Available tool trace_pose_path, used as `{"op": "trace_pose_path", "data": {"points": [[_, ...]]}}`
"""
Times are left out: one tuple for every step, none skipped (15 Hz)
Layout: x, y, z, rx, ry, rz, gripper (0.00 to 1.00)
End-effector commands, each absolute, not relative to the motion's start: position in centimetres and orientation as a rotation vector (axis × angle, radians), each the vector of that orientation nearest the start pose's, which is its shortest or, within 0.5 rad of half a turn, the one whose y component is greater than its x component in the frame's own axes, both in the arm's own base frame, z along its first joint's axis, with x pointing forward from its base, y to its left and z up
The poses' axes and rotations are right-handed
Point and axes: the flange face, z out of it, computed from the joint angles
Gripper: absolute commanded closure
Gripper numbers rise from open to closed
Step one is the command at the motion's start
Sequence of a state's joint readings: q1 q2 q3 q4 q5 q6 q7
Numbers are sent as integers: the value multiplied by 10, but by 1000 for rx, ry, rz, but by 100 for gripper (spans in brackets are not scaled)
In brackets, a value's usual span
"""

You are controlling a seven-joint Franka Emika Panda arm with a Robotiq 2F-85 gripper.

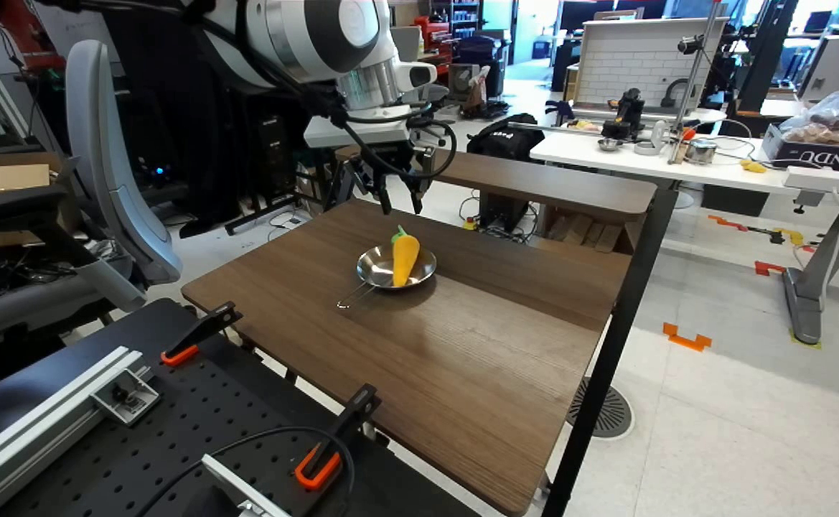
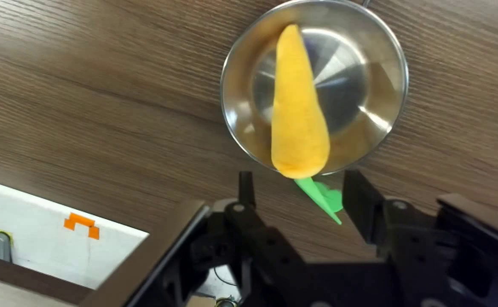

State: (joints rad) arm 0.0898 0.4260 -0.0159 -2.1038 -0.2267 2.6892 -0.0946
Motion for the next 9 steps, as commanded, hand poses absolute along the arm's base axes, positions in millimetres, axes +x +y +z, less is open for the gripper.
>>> {"op": "trace_pose_path", "data": {"points": [[599,57,230,-3207,-581,-233,12],[599,57,231,-3206,-582,-232,5],[599,58,233,-3206,-581,-232,1],[598,58,235,-3207,-579,-234,0],[598,59,238,-3207,-581,-234,0],[598,59,240,-3208,-582,-243,0],[597,60,244,-3208,-580,-253,0],[597,60,247,-3209,-577,-263,0],[597,60,251,-3210,-573,-272,0]]}}
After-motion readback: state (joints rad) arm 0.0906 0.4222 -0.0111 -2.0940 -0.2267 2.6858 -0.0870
